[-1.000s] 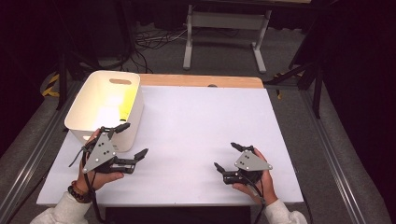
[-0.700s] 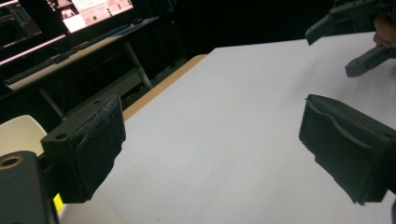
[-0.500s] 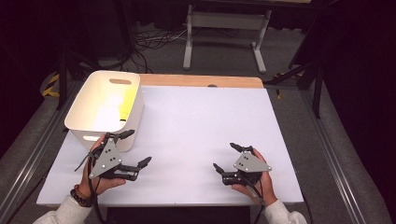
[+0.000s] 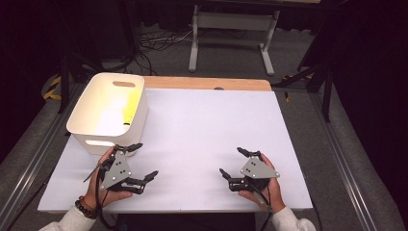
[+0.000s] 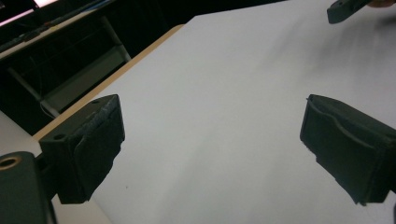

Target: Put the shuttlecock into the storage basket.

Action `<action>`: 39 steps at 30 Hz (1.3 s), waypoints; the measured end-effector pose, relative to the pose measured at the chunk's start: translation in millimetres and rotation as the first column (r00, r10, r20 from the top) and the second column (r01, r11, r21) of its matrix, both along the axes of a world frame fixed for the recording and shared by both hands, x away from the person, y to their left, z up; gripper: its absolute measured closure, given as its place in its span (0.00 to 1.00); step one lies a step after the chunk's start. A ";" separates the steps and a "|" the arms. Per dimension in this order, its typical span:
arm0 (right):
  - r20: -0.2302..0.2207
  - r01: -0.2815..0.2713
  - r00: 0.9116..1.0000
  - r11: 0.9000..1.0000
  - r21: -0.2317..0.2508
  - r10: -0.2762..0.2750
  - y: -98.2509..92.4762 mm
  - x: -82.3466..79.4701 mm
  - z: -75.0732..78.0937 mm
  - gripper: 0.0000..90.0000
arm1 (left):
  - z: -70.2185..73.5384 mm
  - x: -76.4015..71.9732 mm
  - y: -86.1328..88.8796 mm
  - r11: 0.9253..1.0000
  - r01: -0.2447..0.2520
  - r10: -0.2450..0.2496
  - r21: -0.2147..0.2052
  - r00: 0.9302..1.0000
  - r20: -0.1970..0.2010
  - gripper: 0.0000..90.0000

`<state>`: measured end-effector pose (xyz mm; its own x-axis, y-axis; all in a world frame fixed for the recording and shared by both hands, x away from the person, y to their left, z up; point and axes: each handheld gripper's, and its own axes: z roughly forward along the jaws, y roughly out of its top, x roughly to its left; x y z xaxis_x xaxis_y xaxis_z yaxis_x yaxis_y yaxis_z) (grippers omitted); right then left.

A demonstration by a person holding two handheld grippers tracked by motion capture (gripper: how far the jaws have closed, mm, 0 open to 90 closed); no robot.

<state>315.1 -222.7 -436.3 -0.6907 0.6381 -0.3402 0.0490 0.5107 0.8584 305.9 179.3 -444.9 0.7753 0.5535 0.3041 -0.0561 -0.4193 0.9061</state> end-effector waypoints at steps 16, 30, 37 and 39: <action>-0.001 0.012 1.000 1.000 0.000 -0.012 -0.8 -3.7 -0.4 0.14 | -27.9 -10.0 18.9 0.999 -0.040 0.040 0.004 0.992 -0.120 0.07; -0.022 -0.001 1.000 1.000 -0.010 0.000 -3.0 -4.6 -3.7 0.12 | -27.2 -6.2 24.3 0.998 -0.070 0.068 -0.005 0.990 -0.125 0.08; -0.012 -0.010 1.000 0.999 -0.035 0.009 1.9 -6.5 -5.7 0.12 | -27.6 -5.9 25.3 0.998 -0.057 0.056 -0.001 0.991 -0.120 0.08; -0.010 -0.010 1.000 0.999 -0.043 0.009 3.1 -7.4 -6.2 0.12 | -28.1 -5.8 25.0 0.999 -0.053 0.052 -0.001 0.991 -0.124 0.08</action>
<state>307.6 -219.6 -442.5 -0.7003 0.6164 -0.3601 0.0525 0.5475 0.8351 300.2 204.3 -473.0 0.7767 0.5957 0.2045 0.0792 -0.4144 0.9066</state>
